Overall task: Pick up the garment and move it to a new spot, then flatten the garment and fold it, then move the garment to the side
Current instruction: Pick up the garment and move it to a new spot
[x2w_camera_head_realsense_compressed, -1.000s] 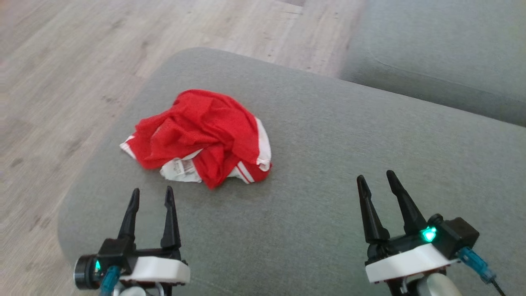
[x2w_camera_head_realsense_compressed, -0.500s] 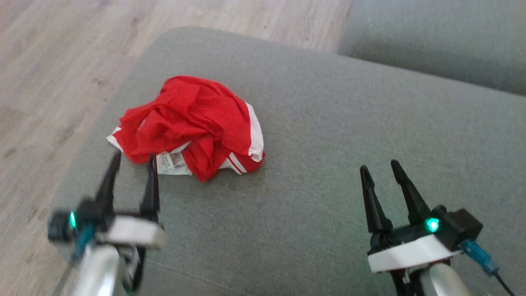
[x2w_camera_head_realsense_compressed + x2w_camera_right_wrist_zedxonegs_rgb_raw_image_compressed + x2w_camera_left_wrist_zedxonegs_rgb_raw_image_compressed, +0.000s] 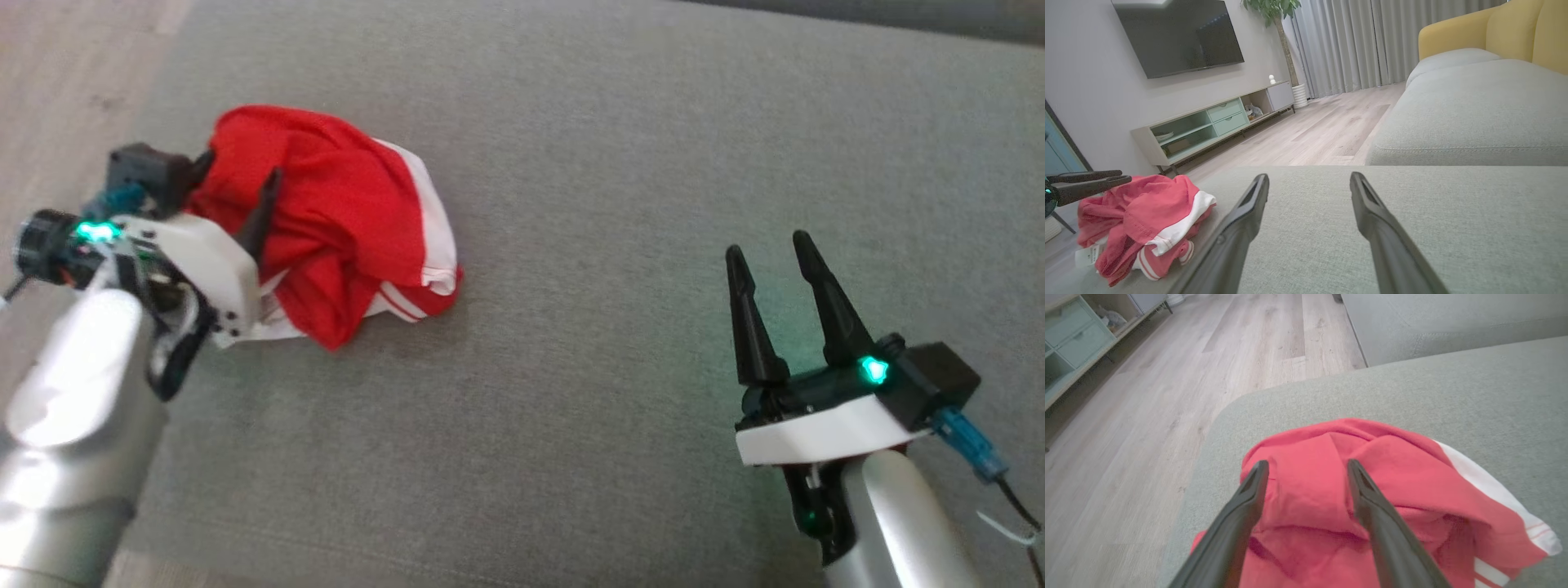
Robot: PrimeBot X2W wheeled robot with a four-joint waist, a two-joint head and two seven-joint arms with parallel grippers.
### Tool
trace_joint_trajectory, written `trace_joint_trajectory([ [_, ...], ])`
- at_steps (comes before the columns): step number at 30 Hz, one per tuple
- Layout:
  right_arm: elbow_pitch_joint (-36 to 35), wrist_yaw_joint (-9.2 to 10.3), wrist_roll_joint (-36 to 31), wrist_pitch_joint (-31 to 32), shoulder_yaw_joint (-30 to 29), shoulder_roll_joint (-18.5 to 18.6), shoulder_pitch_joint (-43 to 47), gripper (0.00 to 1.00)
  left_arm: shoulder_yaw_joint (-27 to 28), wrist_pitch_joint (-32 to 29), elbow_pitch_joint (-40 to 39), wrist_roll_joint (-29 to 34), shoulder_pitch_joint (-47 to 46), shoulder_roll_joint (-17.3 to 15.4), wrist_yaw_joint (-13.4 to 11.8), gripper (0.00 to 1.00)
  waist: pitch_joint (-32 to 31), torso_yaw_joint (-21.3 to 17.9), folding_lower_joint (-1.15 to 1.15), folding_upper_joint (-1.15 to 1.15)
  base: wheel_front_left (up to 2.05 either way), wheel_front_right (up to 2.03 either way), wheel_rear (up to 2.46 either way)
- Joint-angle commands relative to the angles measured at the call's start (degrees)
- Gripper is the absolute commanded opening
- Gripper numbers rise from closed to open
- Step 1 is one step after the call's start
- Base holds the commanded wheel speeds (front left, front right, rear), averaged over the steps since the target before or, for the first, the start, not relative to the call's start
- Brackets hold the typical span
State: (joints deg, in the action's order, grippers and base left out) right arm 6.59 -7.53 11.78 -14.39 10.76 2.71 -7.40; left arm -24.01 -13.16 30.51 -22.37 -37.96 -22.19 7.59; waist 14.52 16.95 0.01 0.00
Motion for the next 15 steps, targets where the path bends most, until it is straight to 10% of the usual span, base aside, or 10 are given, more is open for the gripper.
trace_joint_trajectory([
  [1,-1.8,0.04,0.3,-0.6,1.6,0.2,-2.3,1.00,-0.1,-1.1,0.0,-2.9,-4.3,-5.0,-0.1,1.00,2.7,-2.6,-0.01,0.00,0.00,0.00,0.00],
  [8,-1.5,0.04,0.8,-0.6,1.1,0.2,-3.6,1.00,-5.3,-4.4,5.3,-9.0,-6.4,-8.1,-0.1,1.00,4.4,-4.3,-0.01,0.00,0.00,0.00,0.00],
  [9,-1.5,0.04,0.8,-0.6,1.1,0.2,-3.7,1.00,-5.9,-4.2,5.9,-9.7,-6.7,-8.3,-0.1,0.38,4.5,-4.5,-0.01,0.00,0.00,0.00,0.00],
  [10,-1.5,0.04,0.9,-0.6,1.1,0.2,-3.7,1.00,-6.4,-2.8,5.9,-10.2,-7.1,-8.5,-0.1,0.00,4.5,-4.6,-0.01,0.00,0.00,0.00,0.00],
  [15,-1.0,0.04,1.1,-0.6,0.9,0.2,-3.5,1.00,-6.6,6.5,4.9,-12.0,-9.1,-8.7,-0.1,0.00,3.3,-4.8,-0.01,0.00,0.00,0.00,0.00],
])
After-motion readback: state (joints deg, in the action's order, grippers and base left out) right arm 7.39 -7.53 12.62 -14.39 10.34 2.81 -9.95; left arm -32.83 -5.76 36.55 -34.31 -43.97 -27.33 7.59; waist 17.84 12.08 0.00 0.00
